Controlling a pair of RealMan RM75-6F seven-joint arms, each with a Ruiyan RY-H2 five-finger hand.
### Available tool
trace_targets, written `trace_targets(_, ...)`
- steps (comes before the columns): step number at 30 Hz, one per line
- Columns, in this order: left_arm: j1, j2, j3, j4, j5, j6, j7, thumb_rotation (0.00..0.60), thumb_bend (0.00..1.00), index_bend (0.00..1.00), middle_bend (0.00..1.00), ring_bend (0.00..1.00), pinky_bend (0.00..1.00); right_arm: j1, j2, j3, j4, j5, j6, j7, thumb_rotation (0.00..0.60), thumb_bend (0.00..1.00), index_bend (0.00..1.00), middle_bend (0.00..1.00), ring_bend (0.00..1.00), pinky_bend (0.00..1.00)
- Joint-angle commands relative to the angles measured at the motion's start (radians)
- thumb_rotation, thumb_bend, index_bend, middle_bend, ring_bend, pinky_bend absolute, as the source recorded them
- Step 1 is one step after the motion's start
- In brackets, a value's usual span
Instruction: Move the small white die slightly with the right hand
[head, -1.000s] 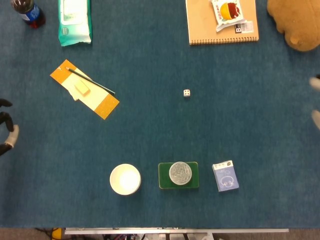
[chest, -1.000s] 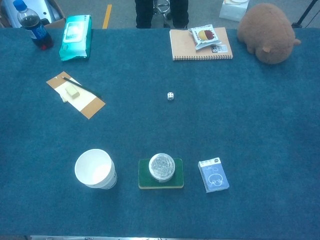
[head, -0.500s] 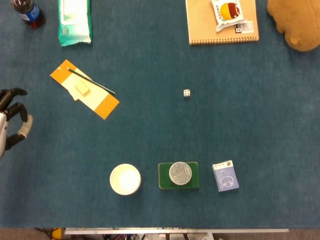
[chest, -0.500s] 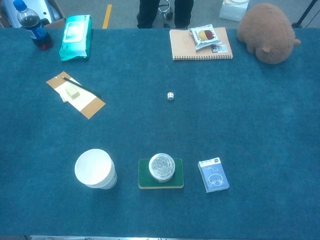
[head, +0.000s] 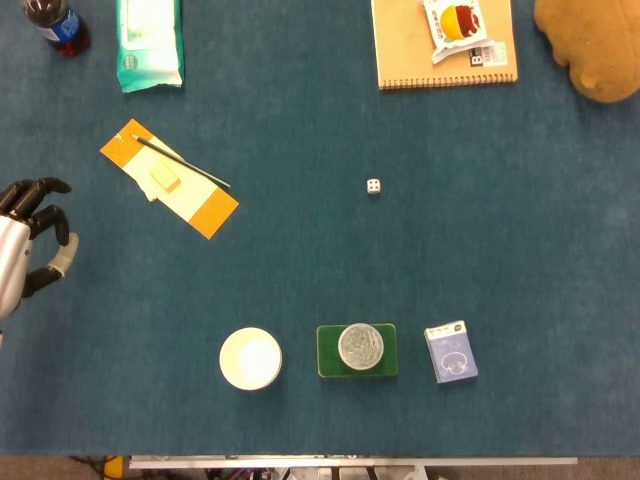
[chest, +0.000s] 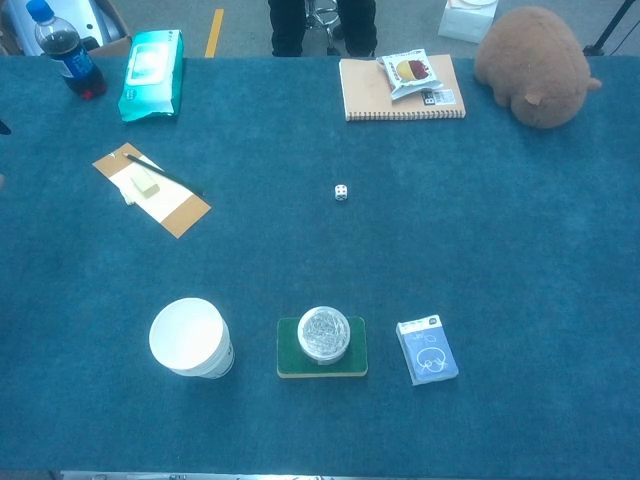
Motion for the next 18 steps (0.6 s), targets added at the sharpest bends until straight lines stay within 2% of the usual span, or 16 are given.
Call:
trace_targets(1,0.005,0.003,0.005,-0.004,-0.005,0.0,0.002,0.6,0.4,0.34,0.33,0.33,0.52,0.0,-0.001,0.009,0.002,-0.006,-0.008,0.004,0.6,0.26,0.49,0.41,0.27,0.31)
trace_targets(18,0.02,0.007,0.018,-0.03,-0.027,0.0,0.016,0.6,0.4,0.35,0.33,0.33,0.52,0.012,0.004,0.049,0.004,-0.031,-0.062,0.047,0.6,0.26,0.49,0.41,0.27,0.31)
